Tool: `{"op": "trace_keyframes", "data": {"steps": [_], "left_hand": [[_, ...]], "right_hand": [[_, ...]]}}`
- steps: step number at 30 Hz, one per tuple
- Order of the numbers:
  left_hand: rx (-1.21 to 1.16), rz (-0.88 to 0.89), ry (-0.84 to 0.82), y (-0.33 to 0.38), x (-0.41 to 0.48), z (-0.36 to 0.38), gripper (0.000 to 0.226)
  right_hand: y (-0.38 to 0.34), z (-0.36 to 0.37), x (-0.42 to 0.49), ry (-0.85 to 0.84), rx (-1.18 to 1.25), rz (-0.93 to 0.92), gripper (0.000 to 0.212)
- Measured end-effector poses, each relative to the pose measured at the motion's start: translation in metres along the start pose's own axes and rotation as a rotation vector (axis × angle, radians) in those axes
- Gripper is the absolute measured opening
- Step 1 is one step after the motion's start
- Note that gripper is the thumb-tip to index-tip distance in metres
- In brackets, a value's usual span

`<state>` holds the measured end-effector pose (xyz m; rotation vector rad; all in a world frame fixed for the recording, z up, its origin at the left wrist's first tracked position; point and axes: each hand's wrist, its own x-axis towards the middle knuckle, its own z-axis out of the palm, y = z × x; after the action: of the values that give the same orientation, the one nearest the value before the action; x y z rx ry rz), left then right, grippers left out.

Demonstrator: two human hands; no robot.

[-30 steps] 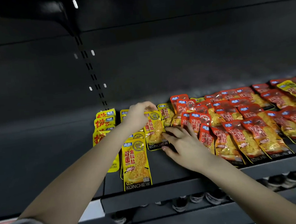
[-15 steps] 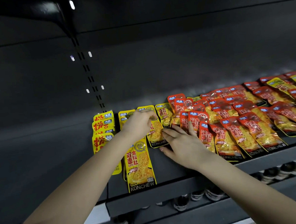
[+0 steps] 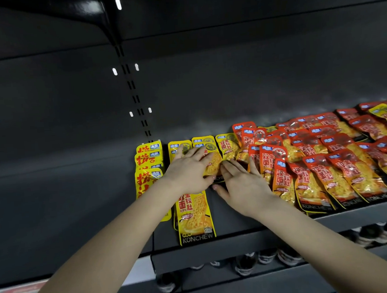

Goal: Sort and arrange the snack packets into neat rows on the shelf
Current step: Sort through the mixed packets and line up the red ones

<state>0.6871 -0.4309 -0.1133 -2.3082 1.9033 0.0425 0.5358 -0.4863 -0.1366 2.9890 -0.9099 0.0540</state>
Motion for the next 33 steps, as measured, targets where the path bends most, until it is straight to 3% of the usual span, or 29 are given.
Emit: {"op": "trace_keyframes", "data": {"steps": [7, 9, 14, 21, 26, 33], "left_hand": [[-0.019, -0.012, 0.019, 0.006, 0.004, -0.008, 0.065], [-0.053, -0.018, 0.052, 0.009, 0.007, -0.011, 0.062], [-0.138, -0.035, 0.158, 0.025, 0.018, -0.022, 0.056], [-0.25, -0.04, 0.264, 0.066, 0.061, -0.051, 0.053], [-0.291, 0.027, 0.278, 0.119, 0.101, -0.062, 0.052], [-0.261, 0.092, 0.22, 0.19, 0.144, -0.068, 0.052]], "right_hand": [[0.006, 0.0, -0.002, 0.026, 0.026, -0.008, 0.082], [0.011, 0.0, -0.001, 0.047, 0.042, -0.017, 0.076], [0.029, -0.007, 0.001, 0.118, 0.091, -0.072, 0.096], [0.108, -0.025, -0.005, 0.24, 0.144, 0.024, 0.082], [0.179, -0.034, -0.022, 0.202, 0.122, 0.103, 0.058], [0.253, -0.028, -0.043, 0.168, 0.139, 0.17, 0.055]]}}
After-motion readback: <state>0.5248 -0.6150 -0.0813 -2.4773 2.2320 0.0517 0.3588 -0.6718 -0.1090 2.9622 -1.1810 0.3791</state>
